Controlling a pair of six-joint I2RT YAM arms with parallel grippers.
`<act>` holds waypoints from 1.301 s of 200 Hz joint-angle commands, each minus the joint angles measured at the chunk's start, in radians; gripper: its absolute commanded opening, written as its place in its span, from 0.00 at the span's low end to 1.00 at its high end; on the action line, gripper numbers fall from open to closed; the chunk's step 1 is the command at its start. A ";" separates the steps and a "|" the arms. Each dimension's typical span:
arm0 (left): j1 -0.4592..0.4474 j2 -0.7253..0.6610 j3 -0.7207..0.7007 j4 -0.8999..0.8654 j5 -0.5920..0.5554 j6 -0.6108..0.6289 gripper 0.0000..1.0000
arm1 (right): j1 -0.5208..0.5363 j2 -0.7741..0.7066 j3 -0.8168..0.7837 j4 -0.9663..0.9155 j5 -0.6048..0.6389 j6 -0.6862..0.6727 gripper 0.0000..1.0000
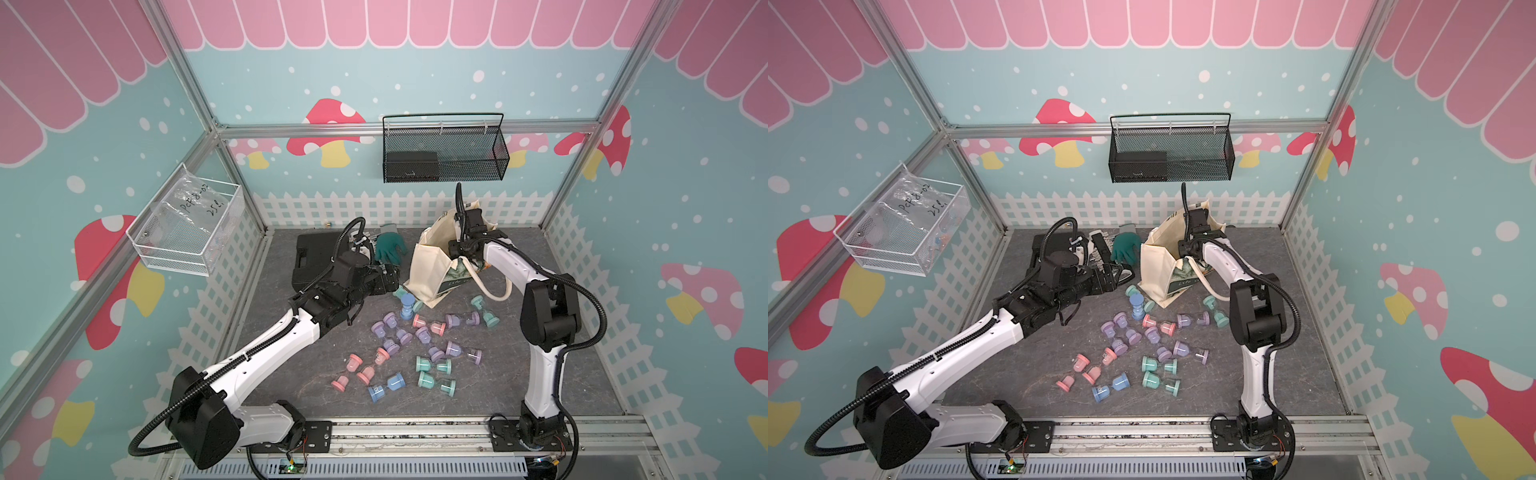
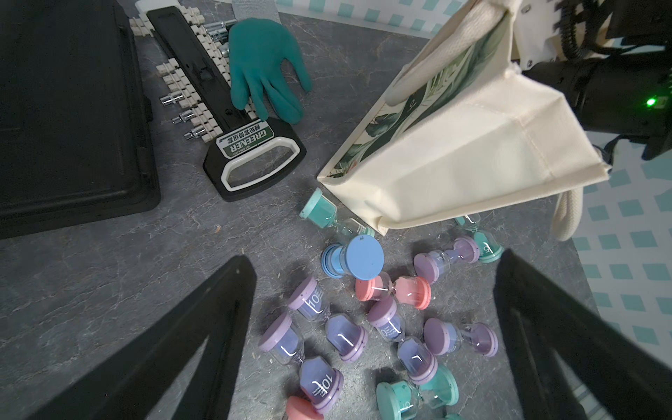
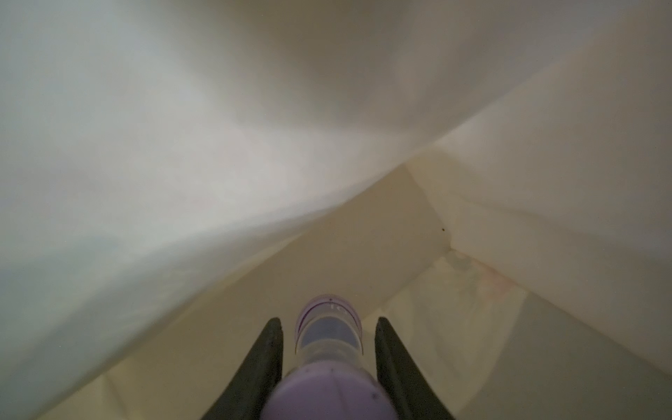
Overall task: Put the hourglass into the canvas bag
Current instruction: Place the hourglass in the canvas bag.
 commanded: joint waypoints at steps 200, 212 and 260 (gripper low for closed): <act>-0.005 -0.003 0.013 0.004 -0.002 0.001 0.99 | 0.015 -0.109 0.015 -0.008 -0.052 0.012 0.73; -0.005 -0.004 0.016 0.005 -0.001 0.002 0.99 | 0.019 -0.118 0.027 -0.022 -0.046 0.008 0.74; -0.006 0.007 0.028 0.018 0.045 -0.007 0.99 | 0.033 -0.147 0.090 -0.090 -0.035 0.003 0.79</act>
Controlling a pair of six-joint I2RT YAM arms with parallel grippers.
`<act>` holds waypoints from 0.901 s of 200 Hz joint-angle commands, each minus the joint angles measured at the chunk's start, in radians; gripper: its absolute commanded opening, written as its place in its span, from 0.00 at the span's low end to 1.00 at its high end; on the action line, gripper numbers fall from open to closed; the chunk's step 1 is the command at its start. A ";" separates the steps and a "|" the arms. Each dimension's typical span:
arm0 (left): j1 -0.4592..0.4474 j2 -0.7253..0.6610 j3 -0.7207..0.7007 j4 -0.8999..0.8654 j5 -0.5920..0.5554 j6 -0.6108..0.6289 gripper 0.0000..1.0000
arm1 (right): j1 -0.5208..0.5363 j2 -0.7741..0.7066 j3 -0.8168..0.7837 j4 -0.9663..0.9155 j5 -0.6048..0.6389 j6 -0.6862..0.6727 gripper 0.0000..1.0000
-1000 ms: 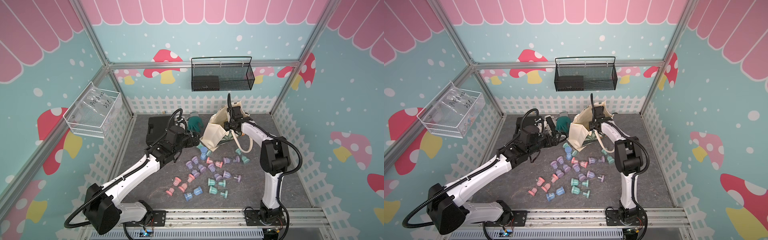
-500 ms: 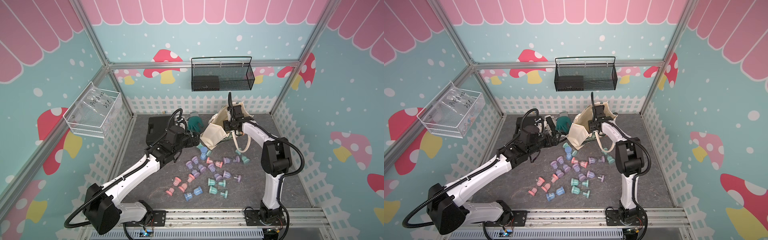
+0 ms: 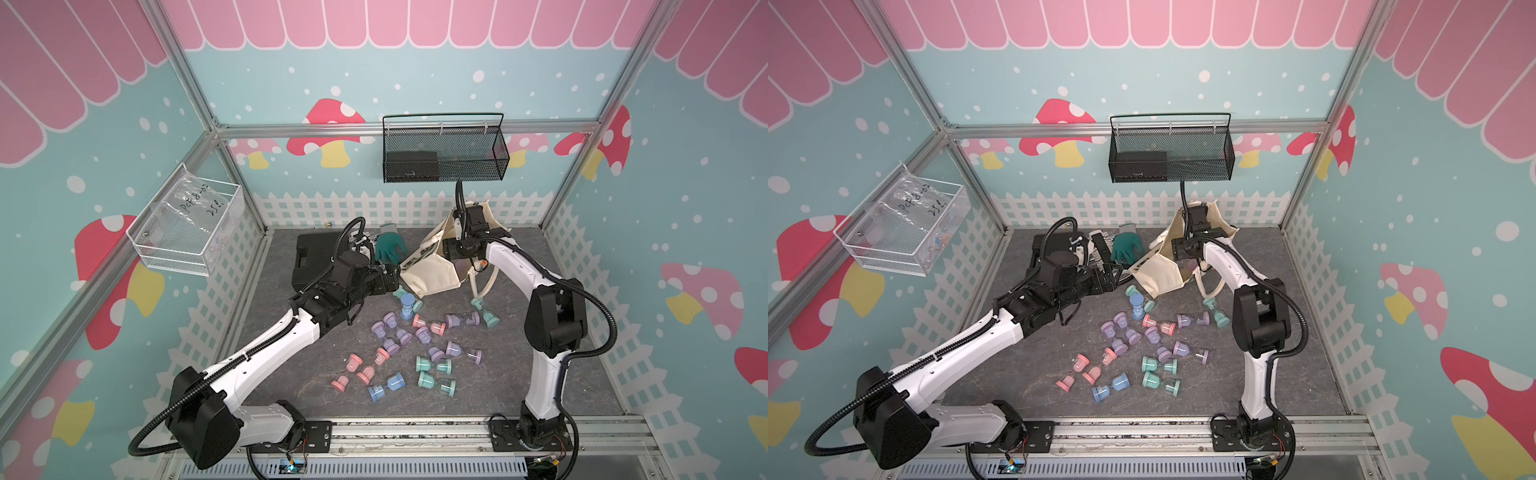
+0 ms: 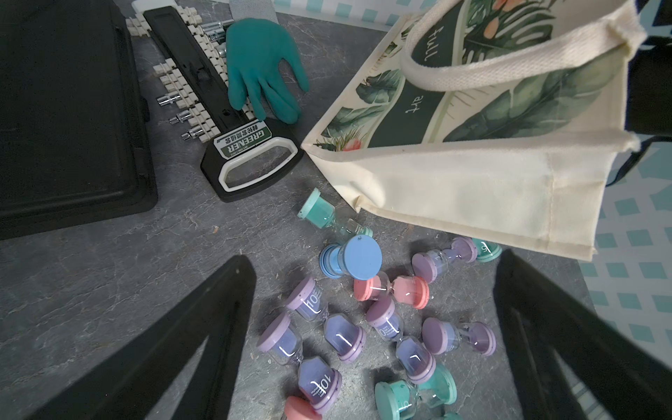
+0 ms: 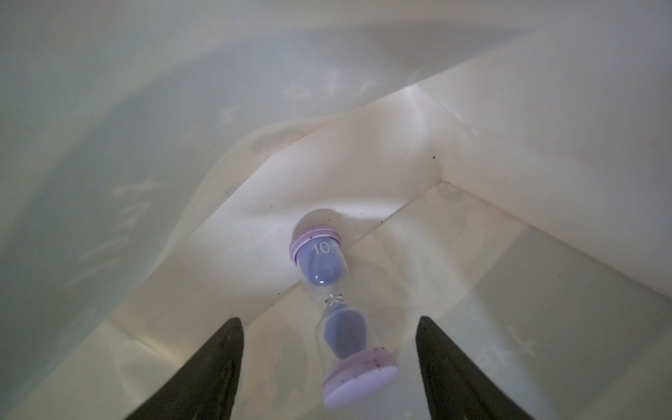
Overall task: Put the hourglass into the canvas bag
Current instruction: Place the hourglass in the canvas bag.
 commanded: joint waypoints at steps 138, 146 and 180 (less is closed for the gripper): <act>-0.034 0.228 0.192 0.147 0.267 -0.065 0.97 | 0.049 -0.036 0.052 -0.104 0.001 0.101 0.87; -0.037 0.248 0.201 0.171 0.282 -0.071 0.96 | 0.050 -0.036 0.048 -0.109 0.003 0.113 0.87; -0.036 0.361 0.319 0.156 0.280 -0.064 0.94 | 0.051 -0.073 -0.019 -0.071 -0.014 0.125 0.88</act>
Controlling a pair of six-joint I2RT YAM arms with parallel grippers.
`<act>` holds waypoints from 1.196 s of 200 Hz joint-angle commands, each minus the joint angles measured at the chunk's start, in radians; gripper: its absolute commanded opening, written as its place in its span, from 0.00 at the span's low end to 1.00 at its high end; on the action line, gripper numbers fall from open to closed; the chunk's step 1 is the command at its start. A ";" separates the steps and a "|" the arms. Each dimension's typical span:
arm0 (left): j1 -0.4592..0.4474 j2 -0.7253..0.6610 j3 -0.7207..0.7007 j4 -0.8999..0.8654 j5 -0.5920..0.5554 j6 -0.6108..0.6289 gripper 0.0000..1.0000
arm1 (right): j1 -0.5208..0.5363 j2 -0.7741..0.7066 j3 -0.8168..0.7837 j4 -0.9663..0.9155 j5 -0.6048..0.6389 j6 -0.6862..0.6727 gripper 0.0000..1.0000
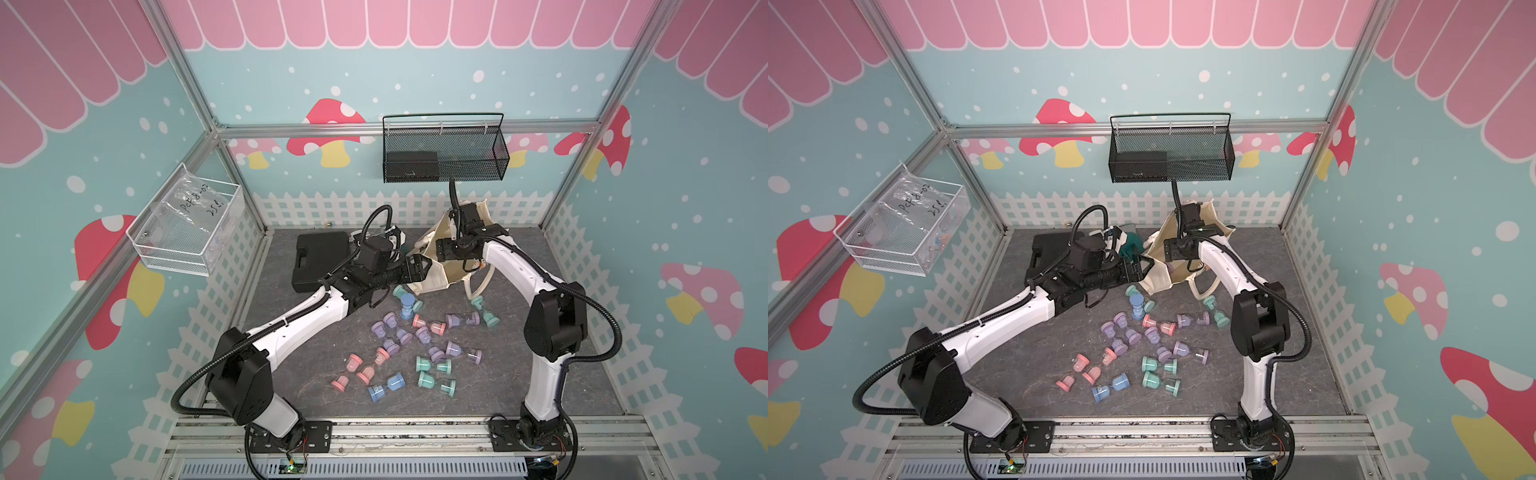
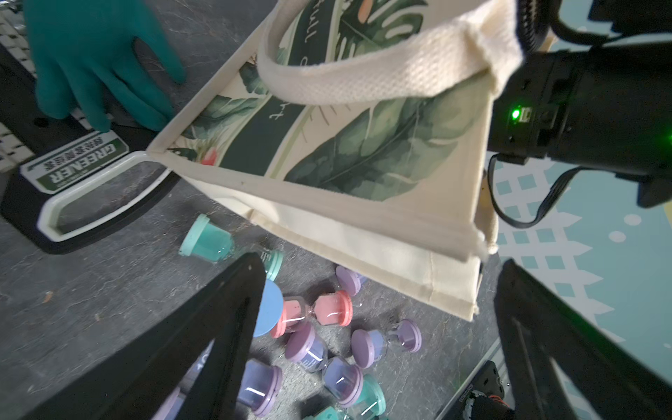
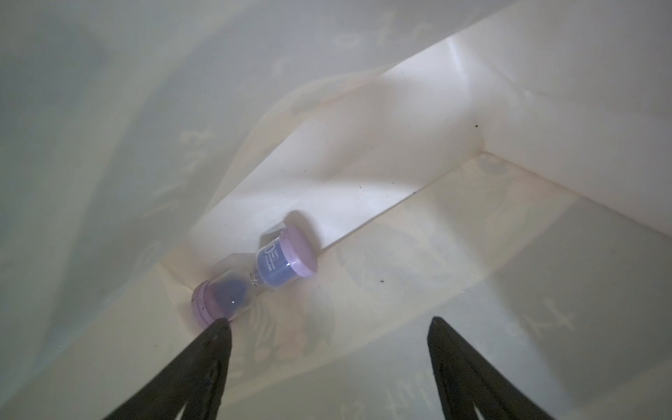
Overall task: Put the hourglass into the canvas bag
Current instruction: Place the hourglass in the canvas bag.
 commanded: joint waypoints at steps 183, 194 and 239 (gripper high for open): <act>0.075 0.324 0.376 -0.059 -0.018 -0.071 0.79 | -0.006 -0.321 -0.106 0.164 -0.093 -0.046 0.95; 0.072 0.315 0.374 -0.054 -0.024 -0.065 0.79 | -0.006 -0.320 -0.112 0.175 -0.079 -0.048 0.95; 0.069 0.274 0.356 -0.057 -0.037 -0.038 0.80 | -0.016 -0.305 -0.170 0.225 -0.045 0.008 0.92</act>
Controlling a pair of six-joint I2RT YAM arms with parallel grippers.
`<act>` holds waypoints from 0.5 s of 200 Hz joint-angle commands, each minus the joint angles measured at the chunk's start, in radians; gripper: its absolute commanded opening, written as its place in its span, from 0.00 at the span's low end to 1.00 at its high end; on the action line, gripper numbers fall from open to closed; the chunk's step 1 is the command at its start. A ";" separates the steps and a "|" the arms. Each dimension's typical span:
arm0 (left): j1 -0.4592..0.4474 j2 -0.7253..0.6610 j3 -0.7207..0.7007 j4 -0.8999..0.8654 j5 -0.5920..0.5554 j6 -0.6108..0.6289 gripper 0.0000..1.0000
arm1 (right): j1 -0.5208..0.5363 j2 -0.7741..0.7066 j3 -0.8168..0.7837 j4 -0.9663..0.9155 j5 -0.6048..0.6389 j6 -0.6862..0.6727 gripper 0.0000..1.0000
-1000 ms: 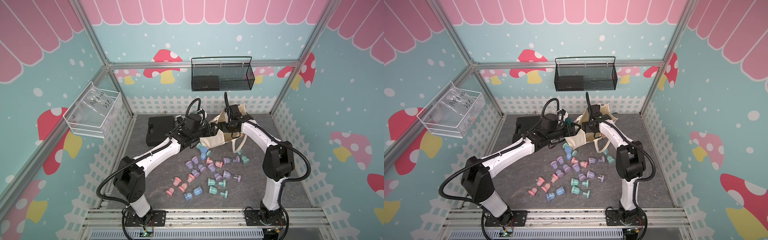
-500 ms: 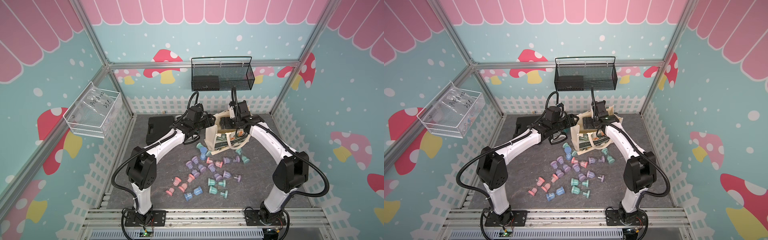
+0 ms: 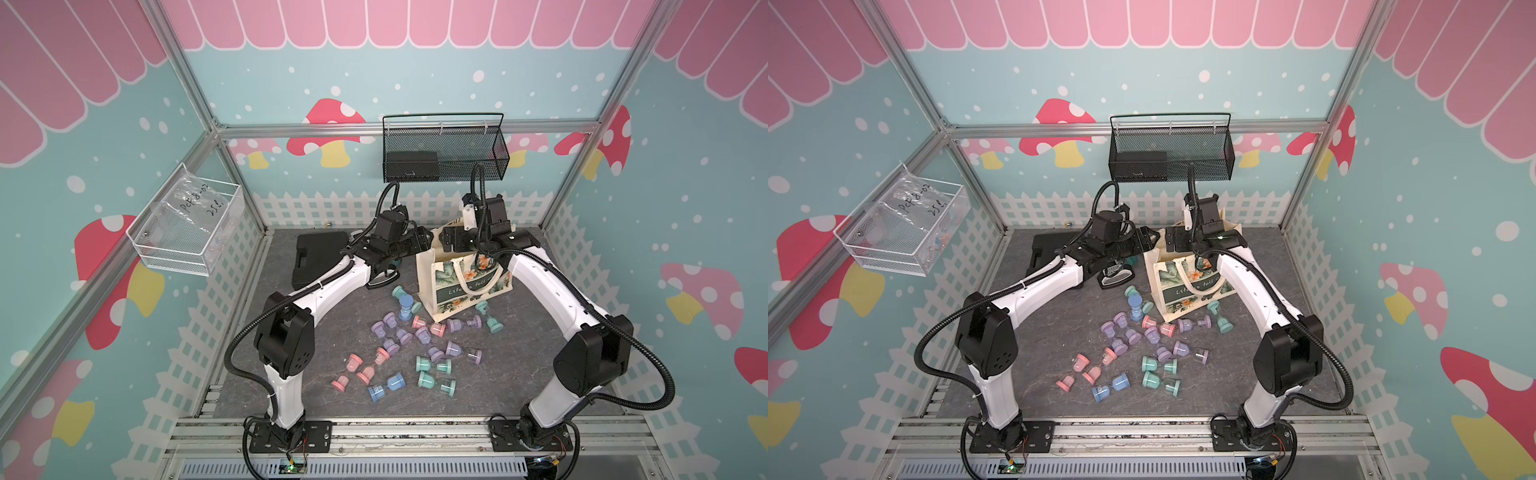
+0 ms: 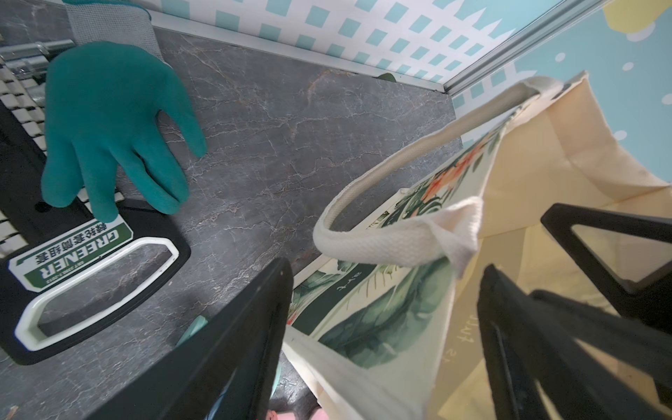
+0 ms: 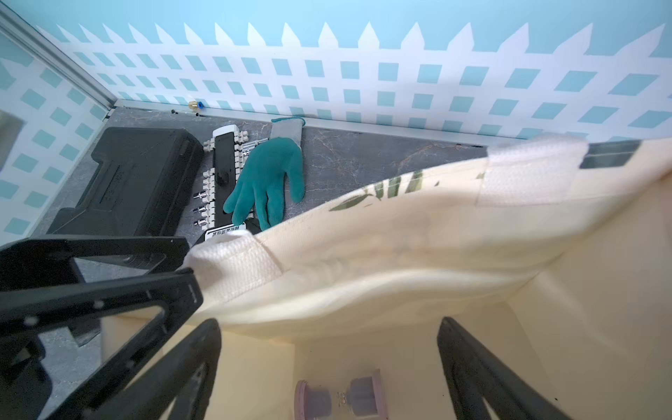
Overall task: Put the hourglass into the canvas bag
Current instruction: Place the hourglass in the canvas bag.
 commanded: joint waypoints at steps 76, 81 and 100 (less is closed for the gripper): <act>-0.007 -0.074 -0.011 0.000 -0.019 0.043 0.81 | -0.016 0.029 -0.035 0.121 0.012 0.071 0.70; -0.007 -0.076 -0.011 0.000 -0.024 0.044 0.81 | -0.016 0.029 -0.032 0.121 0.010 0.070 0.69; -0.005 -0.091 -0.011 -0.010 -0.039 0.057 0.81 | -0.016 0.023 -0.011 0.113 -0.015 0.061 0.68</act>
